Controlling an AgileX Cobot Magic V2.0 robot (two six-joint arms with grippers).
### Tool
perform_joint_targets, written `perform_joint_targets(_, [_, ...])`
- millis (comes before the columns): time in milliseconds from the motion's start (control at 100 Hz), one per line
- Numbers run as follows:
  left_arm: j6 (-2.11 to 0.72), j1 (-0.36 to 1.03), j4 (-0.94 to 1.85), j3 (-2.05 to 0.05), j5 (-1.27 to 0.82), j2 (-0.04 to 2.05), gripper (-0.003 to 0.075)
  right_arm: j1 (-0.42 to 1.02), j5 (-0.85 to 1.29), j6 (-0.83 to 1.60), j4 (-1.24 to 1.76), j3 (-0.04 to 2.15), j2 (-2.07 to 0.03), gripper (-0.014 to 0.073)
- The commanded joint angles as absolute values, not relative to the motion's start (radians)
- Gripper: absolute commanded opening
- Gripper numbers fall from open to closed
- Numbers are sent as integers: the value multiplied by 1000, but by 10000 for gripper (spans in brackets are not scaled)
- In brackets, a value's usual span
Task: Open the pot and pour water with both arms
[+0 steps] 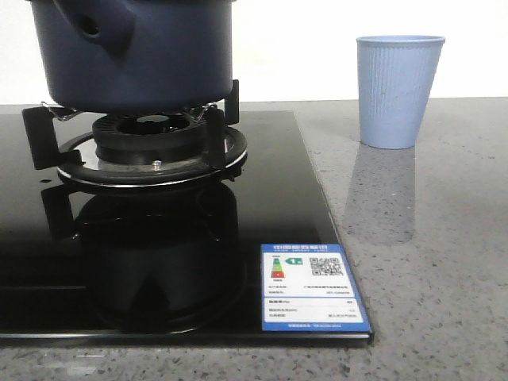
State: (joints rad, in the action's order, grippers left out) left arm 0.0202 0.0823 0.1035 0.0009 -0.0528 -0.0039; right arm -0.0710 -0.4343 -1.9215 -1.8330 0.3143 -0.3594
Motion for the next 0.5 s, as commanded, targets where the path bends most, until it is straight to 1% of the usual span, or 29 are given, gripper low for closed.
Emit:
perform_joint_targets(0, [20, 82, 110, 34, 25, -30, -19, -69, -402, -1912, -1857, 341, -366, -56])
perform_joint_targets(410, [20, 82, 110, 34, 25, -30, -19, -56, -353, -1902, -1813, 326, -374, -56])
perform_joint_targets(440, [20, 82, 110, 34, 25, -30, -19, -54, -351, -1874, -1793, 326, -376, -56])
perform_joint_targets(490, [20, 82, 110, 34, 25, -30, -19, -52, -354, -1759, -1692, 326, -384, -56])
